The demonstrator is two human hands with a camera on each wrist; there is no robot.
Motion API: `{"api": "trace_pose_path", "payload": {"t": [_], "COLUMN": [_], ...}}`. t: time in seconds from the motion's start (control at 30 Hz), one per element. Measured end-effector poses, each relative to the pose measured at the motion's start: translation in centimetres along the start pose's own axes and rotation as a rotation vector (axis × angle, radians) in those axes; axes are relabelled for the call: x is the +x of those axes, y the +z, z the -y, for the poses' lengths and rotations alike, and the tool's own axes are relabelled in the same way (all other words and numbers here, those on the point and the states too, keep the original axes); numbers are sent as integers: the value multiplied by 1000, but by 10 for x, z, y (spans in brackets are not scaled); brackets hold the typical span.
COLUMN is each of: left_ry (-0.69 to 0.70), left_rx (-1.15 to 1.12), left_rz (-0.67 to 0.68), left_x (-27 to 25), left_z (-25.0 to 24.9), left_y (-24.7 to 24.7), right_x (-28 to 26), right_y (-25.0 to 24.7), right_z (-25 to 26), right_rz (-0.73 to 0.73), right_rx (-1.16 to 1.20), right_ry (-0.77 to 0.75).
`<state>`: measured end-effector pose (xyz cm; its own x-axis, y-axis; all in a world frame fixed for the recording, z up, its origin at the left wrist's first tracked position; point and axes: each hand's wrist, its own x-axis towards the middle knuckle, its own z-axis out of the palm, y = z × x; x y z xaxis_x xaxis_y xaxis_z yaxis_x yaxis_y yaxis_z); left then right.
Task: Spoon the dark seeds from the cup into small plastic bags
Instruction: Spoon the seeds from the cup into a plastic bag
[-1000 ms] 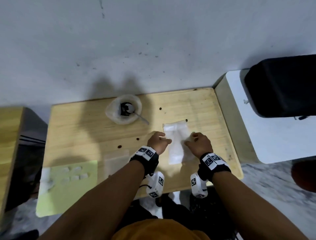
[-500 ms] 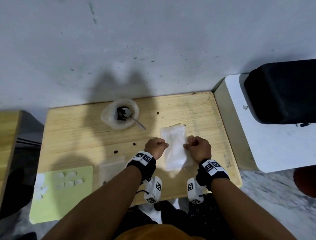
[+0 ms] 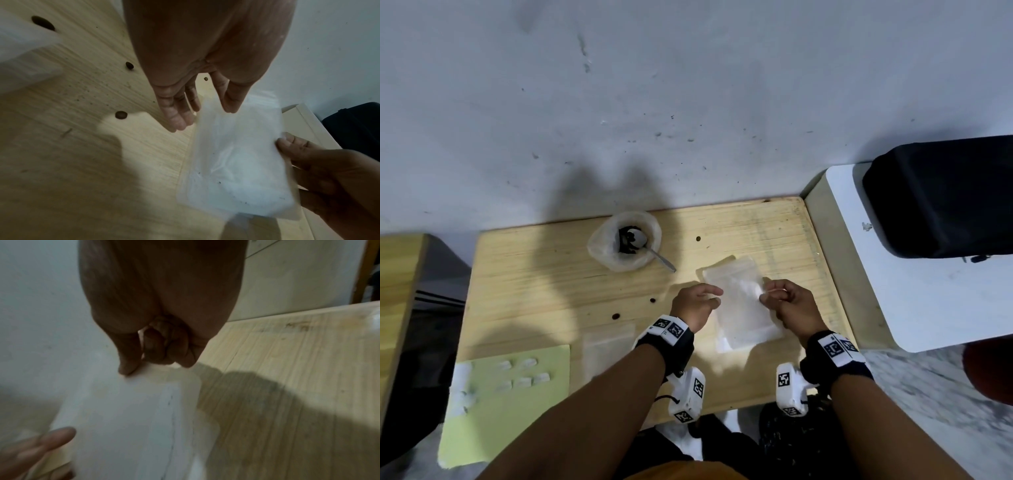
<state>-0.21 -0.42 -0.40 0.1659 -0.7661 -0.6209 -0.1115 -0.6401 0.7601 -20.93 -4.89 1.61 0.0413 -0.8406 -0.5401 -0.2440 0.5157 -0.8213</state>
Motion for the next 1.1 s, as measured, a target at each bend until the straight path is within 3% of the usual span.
{"api": "trace_pose_path", "payload": {"t": [0.17,0.23,0.37,0.53,0.67,0.73,0.8,0.93,1.1], "left_ry": [159,218,379,426,431,456,444,327,329], "left_rx": [-38,31,281,318,326,384,293,119,26], "left_rz": [-61,-83,-37,-95,-269,-472,-610,-484,-477], "left_x": [-22,-30,-46,-65,-72,-78,-86,-92,-92], "left_z": [-5,-10,-21,-37,-30,-25,-25,-35,-34], "left_y": [-20,-34,-74,-128,-161,-169,-174,-177,-183], "right_x": [-13,-17,-25,-36,-53,-60,-64,-79,-87], "right_y": [-1,9,44,106,145,158,173,196,206], "right_z": [13,23,62,111,134,136,135,137,142], "right_rz": [250,273,174,469,544,475,405,481,540], "right_rx": [-127,-265,-510,-672,-547,-461,-369,-322,-358], "right_ry": [85,3,-288,-262,-195,-186,-200,-245,-276]}}
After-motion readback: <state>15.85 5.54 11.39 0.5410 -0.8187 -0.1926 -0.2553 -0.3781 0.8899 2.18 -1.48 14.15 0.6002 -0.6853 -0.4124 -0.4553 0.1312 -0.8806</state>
